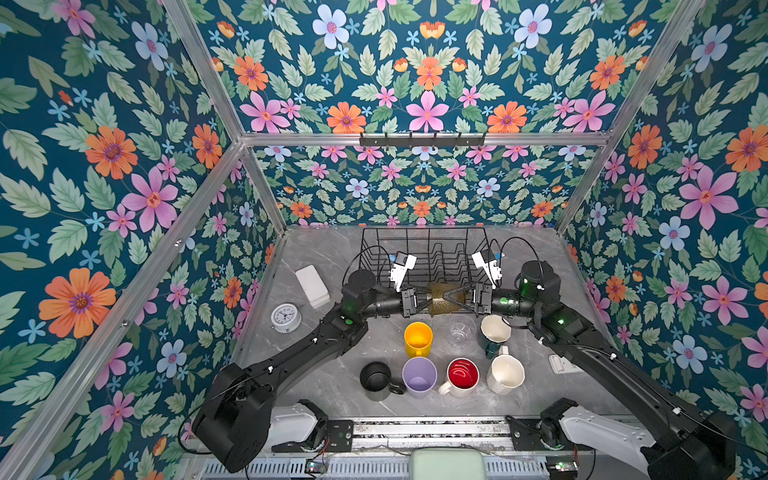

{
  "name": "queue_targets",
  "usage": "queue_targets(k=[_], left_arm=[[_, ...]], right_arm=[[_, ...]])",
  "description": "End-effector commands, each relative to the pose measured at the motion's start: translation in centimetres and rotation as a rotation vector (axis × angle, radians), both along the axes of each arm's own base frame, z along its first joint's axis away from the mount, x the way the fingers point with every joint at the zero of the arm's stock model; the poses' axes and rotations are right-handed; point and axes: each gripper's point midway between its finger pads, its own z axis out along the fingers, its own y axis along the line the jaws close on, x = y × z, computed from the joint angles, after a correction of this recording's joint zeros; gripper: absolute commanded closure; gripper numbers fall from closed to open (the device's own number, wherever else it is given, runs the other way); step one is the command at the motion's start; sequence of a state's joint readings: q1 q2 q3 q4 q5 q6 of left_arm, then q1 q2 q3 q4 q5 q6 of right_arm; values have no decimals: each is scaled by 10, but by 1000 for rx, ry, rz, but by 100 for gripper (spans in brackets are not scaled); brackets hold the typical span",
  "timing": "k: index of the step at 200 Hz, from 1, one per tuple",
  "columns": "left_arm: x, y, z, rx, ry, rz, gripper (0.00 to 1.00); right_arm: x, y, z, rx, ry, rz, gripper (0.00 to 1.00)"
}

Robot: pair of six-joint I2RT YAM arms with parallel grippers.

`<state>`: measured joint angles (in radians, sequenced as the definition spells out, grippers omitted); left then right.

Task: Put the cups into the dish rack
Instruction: 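Carry the glass toward the right gripper while the right gripper reaches to meet it, then close the right gripper on the glass and open the left gripper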

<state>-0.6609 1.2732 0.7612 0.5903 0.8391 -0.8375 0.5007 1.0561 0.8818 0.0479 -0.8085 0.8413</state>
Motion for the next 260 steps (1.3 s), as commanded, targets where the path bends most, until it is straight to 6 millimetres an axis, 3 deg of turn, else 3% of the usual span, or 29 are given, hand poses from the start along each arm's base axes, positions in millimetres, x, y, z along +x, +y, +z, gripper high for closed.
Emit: queue_targets(k=[1, 46, 105, 138, 154, 182, 202, 225, 260], left_arm=[[-7, -1, 14, -42, -51, -42, 100], [-9, -1, 15, -53, -49, -54, 100], [-12, -1, 18, -70, -51, -66, 100], [-14, 0, 19, -73, -50, -71, 100], [-15, 0, 21, -78, -55, -72, 100], [-17, 1, 24, -88, -58, -82, 100], [-18, 1, 24, -89, -58, -90, 100], [-19, 0, 24, -89, -53, -96, 100], [-20, 0, 24, -89, -53, -101, 100]], right_arm=[[3, 1, 1, 3, -9, -7, 20], [2, 5, -5, -7, 8, 6, 22], [-1, 8, -6, -9, 14, 21, 44], [-1, 9, -8, -12, 19, 22, 50], [-3, 9, -9, -13, 23, 29, 47], [-7, 12, -8, -19, 20, 50, 27], [-9, 15, -8, -28, 16, 62, 20], [-10, 17, -8, -33, 14, 68, 20], [-9, 18, -11, -39, 22, 67, 34]])
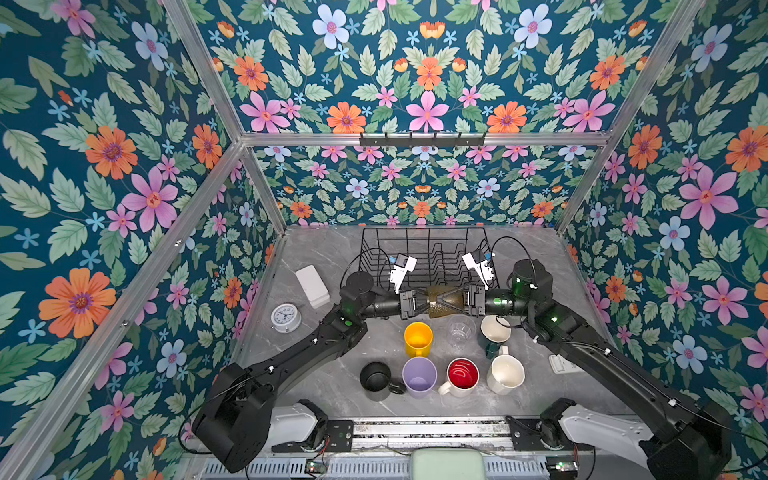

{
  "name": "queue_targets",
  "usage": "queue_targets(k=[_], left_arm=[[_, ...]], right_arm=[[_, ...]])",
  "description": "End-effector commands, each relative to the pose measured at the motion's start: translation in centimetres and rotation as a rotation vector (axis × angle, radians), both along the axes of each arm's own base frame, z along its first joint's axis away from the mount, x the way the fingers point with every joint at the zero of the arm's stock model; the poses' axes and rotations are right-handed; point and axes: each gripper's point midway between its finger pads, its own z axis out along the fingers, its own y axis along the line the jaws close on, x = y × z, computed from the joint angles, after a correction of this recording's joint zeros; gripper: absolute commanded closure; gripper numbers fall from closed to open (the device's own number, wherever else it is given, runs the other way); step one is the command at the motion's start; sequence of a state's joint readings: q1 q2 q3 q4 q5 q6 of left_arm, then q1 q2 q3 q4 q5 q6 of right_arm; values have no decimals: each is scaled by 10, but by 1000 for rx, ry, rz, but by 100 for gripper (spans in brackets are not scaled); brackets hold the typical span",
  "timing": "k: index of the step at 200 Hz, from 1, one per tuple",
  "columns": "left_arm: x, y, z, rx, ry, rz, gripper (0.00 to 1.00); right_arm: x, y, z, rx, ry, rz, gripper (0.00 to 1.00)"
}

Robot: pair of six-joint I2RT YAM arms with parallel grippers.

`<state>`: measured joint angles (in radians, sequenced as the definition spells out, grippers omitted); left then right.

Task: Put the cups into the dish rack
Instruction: 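Close the right gripper on the glass and open the left gripper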

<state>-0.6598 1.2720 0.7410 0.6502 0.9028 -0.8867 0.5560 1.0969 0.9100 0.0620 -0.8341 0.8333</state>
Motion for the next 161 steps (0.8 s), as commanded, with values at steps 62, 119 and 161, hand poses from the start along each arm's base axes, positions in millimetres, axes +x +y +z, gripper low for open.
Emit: queue_targets(k=[62, 119, 161], left_arm=[[-6, -2, 21, -49, -58, -44, 100], [-4, -3, 19, -35, -56, -40, 100], [-3, -5, 18, -30, -49, -40, 89]], right_arm=[[2, -2, -17, -59, 22, -27, 62], [5, -4, -1, -33, -10, -52, 100], [9, -6, 9, -34, -24, -78, 100]])
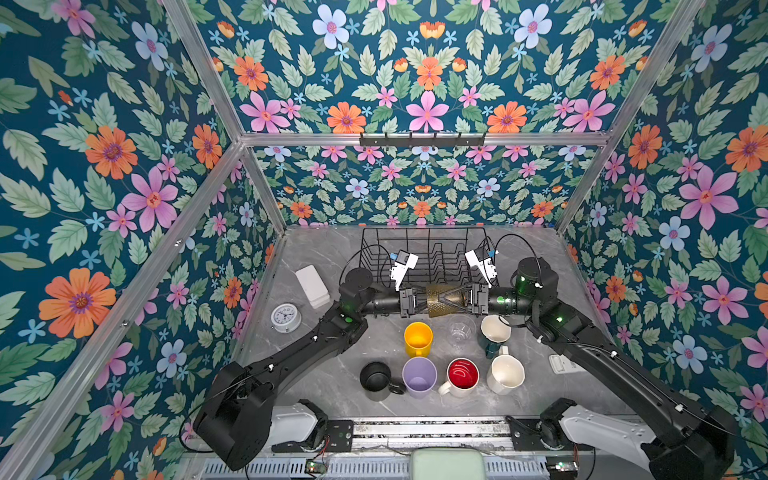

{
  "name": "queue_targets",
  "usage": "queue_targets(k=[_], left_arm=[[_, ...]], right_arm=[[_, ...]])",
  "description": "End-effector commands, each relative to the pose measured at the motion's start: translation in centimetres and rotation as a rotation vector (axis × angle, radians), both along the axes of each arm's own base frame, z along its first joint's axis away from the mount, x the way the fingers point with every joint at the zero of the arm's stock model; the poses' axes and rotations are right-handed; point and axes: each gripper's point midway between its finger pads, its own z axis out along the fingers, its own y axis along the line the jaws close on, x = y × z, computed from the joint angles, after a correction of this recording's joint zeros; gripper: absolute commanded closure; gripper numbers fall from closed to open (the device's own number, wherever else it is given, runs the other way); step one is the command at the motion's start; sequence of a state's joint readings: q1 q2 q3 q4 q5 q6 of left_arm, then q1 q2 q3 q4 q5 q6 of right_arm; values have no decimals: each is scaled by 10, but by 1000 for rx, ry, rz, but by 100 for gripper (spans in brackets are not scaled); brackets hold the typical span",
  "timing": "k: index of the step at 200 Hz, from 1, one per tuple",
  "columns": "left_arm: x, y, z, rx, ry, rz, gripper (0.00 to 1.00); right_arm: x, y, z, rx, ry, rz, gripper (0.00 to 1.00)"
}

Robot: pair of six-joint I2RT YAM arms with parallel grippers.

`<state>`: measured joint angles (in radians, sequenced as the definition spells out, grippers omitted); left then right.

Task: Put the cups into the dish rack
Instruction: 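Close the right gripper on the glass and open the left gripper, then carry the glass over the dish rack with the right gripper while the left arm withdraws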

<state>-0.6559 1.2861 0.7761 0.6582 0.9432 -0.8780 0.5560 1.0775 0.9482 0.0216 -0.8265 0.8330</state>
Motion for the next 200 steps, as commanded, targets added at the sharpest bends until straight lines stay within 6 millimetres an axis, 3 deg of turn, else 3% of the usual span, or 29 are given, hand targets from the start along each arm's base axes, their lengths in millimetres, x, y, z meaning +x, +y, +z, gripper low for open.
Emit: queue_targets(k=[1, 79, 122, 145, 172, 200], left_arm=[[-1, -2, 6, -14, -17, -4, 88], [1, -1, 6, -4, -27, 17, 46], [16, 7, -10, 98, -40, 140, 29], [33, 18, -21, 184, -12, 257, 25], [47, 34, -21, 235, -14, 390, 19], [67, 71, -18, 326, -39, 630, 16]], right_arm=[[12, -3, -7, -42, -7, -71, 100], [15, -19, 5, -26, -13, -135, 100], [22, -54, 10, -45, -8, -239, 100], [23, -74, 10, -90, -22, -297, 100], [29, -93, 7, -175, -24, -369, 100], [42, -108, 3, -295, -38, -453, 100]])
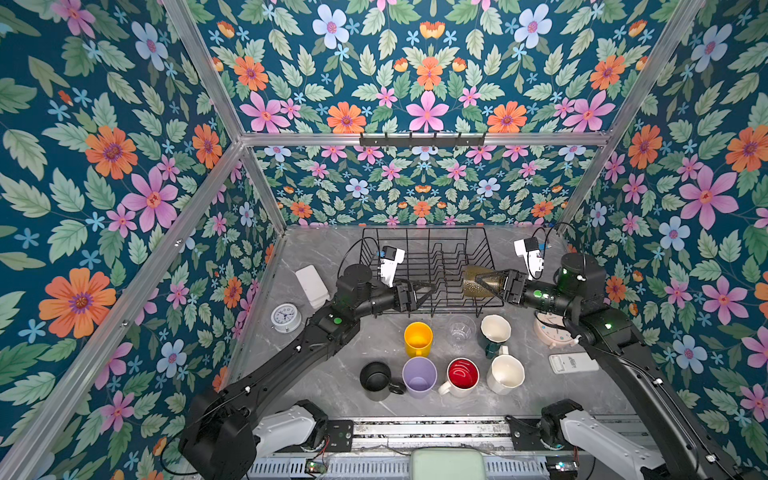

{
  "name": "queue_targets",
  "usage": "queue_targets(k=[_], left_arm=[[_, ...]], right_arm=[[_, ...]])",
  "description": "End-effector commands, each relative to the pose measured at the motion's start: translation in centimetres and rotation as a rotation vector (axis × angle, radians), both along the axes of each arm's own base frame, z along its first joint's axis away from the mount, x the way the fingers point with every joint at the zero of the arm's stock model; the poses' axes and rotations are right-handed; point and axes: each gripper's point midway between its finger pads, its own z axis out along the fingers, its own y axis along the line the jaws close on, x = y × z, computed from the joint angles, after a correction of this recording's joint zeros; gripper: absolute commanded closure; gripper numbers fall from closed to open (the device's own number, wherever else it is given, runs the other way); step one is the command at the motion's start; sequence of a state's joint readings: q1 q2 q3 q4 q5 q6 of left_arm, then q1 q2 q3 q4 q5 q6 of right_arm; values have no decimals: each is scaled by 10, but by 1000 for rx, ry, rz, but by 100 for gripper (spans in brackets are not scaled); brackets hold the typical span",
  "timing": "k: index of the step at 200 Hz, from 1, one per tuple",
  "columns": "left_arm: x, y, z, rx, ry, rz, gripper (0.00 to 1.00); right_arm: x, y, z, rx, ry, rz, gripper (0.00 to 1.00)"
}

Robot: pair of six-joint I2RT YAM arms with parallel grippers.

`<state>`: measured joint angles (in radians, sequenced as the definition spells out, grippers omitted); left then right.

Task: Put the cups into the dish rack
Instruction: 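Carry the glass over the dish rack with the right gripper while the left arm withdraws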

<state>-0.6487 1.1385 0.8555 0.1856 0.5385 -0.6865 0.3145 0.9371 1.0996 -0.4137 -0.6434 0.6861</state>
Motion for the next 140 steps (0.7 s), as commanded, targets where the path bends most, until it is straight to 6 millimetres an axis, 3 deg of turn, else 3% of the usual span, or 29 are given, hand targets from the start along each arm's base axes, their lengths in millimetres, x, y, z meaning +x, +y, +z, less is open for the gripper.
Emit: queue_targets(k=[1, 32, 76, 113, 140], left_arm=[[22, 35, -7, 119, -30, 236, 16], [24, 82, 9, 144, -93, 450, 9], [4, 141, 23, 123, -136, 662, 1], [-12, 173, 27, 96, -142, 759, 0], [-20, 183, 27, 98, -141, 782, 0]], right_arm=[[9, -15, -15, -138, 9, -71, 100], [34, -31, -26, -320, 26, -146, 100], [70, -47, -36, -521, 18, -207, 100], [101, -45, -44, -586, 30, -212, 100], [125, -43, -53, -633, 37, -217, 100]])
